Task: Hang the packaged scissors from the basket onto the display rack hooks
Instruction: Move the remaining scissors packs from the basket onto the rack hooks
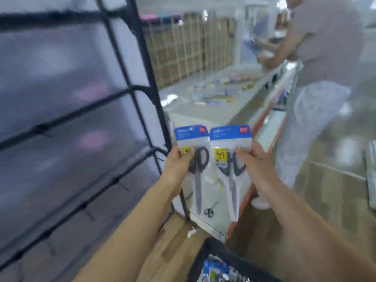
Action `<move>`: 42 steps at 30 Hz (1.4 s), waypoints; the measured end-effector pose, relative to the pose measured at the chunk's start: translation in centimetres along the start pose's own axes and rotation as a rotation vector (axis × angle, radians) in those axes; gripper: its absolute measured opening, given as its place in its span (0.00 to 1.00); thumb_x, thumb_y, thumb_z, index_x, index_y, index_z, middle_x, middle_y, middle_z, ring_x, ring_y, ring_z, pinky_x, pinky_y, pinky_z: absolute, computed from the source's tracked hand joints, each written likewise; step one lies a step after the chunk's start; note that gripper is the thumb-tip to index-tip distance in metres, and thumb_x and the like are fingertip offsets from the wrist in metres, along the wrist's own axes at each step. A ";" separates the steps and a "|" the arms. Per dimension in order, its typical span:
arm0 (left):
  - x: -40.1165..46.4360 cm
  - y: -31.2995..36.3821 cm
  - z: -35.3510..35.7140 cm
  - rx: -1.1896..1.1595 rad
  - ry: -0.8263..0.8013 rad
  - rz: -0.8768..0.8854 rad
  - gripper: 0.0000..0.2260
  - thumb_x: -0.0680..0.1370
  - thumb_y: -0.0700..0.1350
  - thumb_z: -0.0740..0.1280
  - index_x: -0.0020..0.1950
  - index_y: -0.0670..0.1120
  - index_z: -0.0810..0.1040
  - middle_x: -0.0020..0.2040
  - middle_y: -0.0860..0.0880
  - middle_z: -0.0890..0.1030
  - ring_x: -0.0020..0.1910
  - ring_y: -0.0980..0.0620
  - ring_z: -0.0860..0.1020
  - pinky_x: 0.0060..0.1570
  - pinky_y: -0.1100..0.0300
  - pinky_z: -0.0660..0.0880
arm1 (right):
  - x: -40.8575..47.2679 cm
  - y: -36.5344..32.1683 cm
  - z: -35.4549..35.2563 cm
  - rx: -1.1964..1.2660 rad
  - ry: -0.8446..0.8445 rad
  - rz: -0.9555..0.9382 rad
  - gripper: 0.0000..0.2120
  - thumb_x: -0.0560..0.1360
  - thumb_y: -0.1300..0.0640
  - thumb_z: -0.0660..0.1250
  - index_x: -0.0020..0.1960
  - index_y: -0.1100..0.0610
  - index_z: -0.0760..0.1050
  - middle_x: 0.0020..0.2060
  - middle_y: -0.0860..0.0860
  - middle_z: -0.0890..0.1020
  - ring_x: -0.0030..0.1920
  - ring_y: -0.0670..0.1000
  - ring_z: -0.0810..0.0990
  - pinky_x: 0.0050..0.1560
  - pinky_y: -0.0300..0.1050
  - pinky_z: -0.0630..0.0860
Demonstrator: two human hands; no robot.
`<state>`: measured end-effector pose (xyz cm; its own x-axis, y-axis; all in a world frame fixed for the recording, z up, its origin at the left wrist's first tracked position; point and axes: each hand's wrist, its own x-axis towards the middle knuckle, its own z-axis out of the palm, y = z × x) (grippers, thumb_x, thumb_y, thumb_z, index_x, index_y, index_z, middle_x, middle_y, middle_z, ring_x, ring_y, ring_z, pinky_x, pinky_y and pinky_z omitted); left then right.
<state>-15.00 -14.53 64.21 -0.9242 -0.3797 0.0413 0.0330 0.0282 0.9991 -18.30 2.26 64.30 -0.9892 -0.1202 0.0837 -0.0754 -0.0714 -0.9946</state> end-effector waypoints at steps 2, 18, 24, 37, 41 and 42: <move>-1.9 5.6 -1.8 -0.029 0.083 0.066 0.08 0.80 0.36 0.59 0.53 0.46 0.74 0.45 0.48 0.79 0.43 0.51 0.76 0.44 0.58 0.74 | -0.6 -5.2 1.5 0.001 -0.043 -0.096 0.03 0.78 0.60 0.62 0.47 0.53 0.73 0.36 0.49 0.76 0.35 0.46 0.74 0.30 0.32 0.70; -22.0 11.4 -14.1 -0.142 0.659 0.058 0.05 0.81 0.42 0.61 0.47 0.48 0.76 0.44 0.48 0.81 0.43 0.50 0.79 0.44 0.55 0.77 | -13.7 -11.8 11.4 -0.034 -0.634 -0.238 0.04 0.78 0.61 0.62 0.49 0.53 0.74 0.40 0.49 0.79 0.41 0.46 0.77 0.37 0.29 0.70; -25.8 12.9 -20.3 -0.147 0.843 0.057 0.04 0.80 0.43 0.62 0.49 0.47 0.76 0.48 0.45 0.81 0.45 0.46 0.79 0.52 0.47 0.77 | -16.2 -12.8 17.7 -0.017 -0.793 -0.265 0.04 0.78 0.59 0.62 0.51 0.54 0.75 0.46 0.55 0.81 0.47 0.54 0.78 0.43 0.34 0.72; -28.1 19.5 -31.2 -0.079 0.975 0.285 0.04 0.79 0.43 0.64 0.47 0.47 0.78 0.45 0.46 0.82 0.47 0.46 0.80 0.56 0.44 0.76 | -19.7 -20.2 31.7 0.209 -0.906 -0.371 0.05 0.78 0.61 0.62 0.53 0.55 0.73 0.44 0.46 0.80 0.39 0.36 0.78 0.36 0.25 0.71; -27.9 20.8 -33.8 -0.040 0.952 0.297 0.04 0.79 0.43 0.63 0.47 0.48 0.77 0.47 0.44 0.81 0.51 0.42 0.79 0.58 0.43 0.75 | -20.4 -21.1 34.8 0.270 -0.925 -0.360 0.08 0.78 0.64 0.61 0.49 0.51 0.73 0.42 0.43 0.79 0.37 0.31 0.78 0.36 0.24 0.71; -27.8 21.0 -34.5 -0.042 0.948 0.304 0.04 0.79 0.43 0.63 0.47 0.48 0.77 0.48 0.44 0.81 0.52 0.41 0.79 0.58 0.43 0.75 | -20.5 -21.2 35.5 0.284 -0.922 -0.361 0.10 0.78 0.65 0.60 0.48 0.50 0.73 0.42 0.43 0.79 0.37 0.31 0.78 0.37 0.24 0.71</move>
<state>24.54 -35.26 84.51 -0.1886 -0.9439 0.2710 0.2484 0.2211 0.9431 8.05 -28.95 85.90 -0.4235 -0.7499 0.5082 -0.1981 -0.4707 -0.8597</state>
